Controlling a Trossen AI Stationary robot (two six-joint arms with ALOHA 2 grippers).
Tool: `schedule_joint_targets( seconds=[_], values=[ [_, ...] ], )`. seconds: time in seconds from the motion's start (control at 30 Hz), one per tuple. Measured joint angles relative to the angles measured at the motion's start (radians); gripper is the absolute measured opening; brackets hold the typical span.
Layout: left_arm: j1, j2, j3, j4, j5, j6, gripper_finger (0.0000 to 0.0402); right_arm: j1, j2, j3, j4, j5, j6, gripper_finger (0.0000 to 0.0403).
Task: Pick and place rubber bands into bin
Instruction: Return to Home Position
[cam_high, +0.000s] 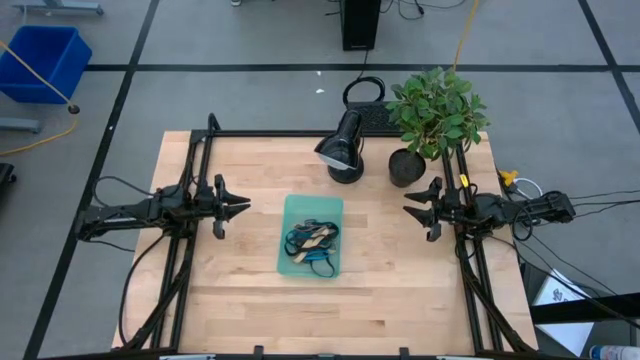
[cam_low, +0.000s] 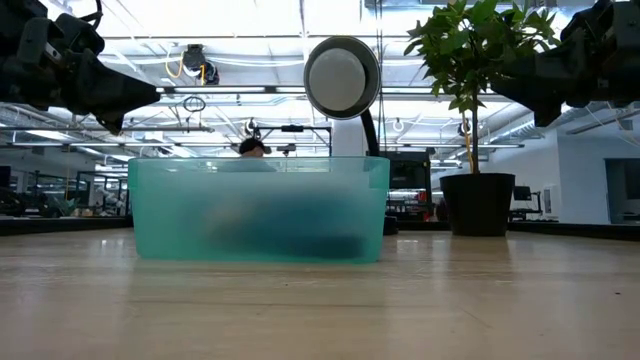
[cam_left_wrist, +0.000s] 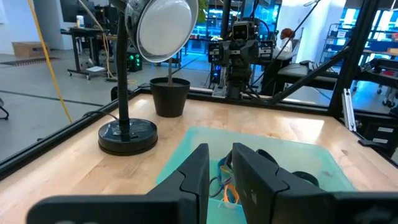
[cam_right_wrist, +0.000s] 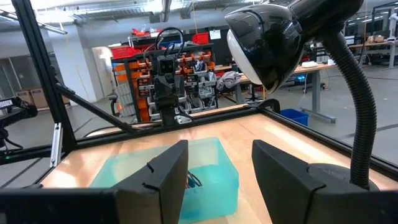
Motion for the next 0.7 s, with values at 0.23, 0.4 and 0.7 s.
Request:
schedule_joint_targets(
  seconds=[0.23, 0.4, 0.7],
  values=[
    [0.0, 0.0, 0.0, 0.0, 0.0, -0.001, 0.0077, 0.0, 0.0, 0.0, 0.0, 0.0, 0.0, 0.0175],
    [0.0, 0.0, 0.0, 0.0, 0.0, -0.001, 0.0077, 0.0, 0.0, 0.0, 0.0, -0.001, 0.0, 0.0172],
    [0.0, 0.0, 0.0, 0.0, 0.0, -0.001, 0.0077, 0.0, 0.0, 0.0, 0.0, -0.001, 0.0, 0.0175]
  ],
)
